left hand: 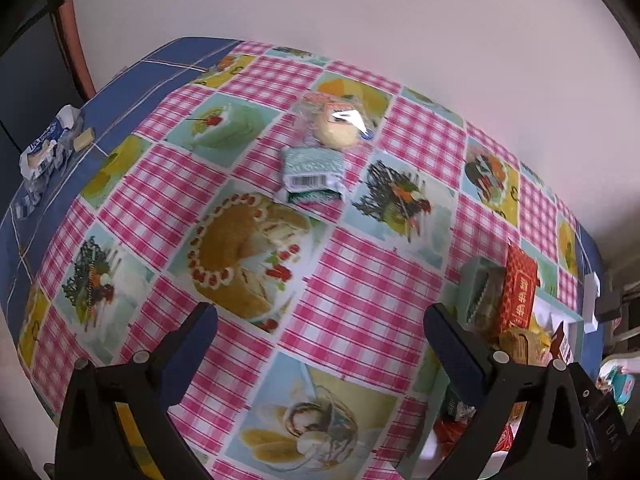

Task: Organize snacks
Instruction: 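Move both open grippers from the tray to the cream bun and green snack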

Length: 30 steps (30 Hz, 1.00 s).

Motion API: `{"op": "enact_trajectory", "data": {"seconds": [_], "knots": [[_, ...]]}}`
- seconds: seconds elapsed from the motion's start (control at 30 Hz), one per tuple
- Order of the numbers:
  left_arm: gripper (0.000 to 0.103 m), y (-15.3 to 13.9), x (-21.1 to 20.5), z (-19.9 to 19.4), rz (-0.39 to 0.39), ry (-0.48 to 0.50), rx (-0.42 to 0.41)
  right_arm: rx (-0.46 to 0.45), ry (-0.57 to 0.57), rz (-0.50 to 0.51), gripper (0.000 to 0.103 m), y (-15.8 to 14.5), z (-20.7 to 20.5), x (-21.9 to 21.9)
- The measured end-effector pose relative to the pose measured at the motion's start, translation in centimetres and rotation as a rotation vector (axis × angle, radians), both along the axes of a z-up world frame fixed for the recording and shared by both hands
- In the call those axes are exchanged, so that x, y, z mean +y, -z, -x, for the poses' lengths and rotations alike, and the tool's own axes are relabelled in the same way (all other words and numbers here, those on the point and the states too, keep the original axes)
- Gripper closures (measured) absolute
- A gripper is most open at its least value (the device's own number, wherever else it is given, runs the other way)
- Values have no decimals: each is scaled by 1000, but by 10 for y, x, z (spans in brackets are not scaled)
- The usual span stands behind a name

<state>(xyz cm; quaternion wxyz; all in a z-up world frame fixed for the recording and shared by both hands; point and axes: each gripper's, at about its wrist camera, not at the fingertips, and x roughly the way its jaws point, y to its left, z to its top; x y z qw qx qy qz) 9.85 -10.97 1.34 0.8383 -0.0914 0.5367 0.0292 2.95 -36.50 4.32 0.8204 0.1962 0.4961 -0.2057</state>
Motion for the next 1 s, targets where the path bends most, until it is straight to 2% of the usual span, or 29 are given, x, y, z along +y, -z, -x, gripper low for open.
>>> {"op": "enact_trajectory", "data": {"seconds": [0.17,0.4,0.53,0.73,1.0], "knots": [[1,-9,27,-4,-6,-33,-27,-13,-68,16,0,-6,-12,31],[1,-19,71,-11,-89,-79,-68,-19,-163,22,0,-7,-30,76],[1,-20,97,-14,-98,-125,-67,-20,-209,18,0,-4,-40,98],[1,-14,130,-18,-82,-180,-40,-24,-264,5,0,5,-54,126],[1,14,136,-36,-65,-170,40,-10,-311,7,0,24,-72,147]]}}
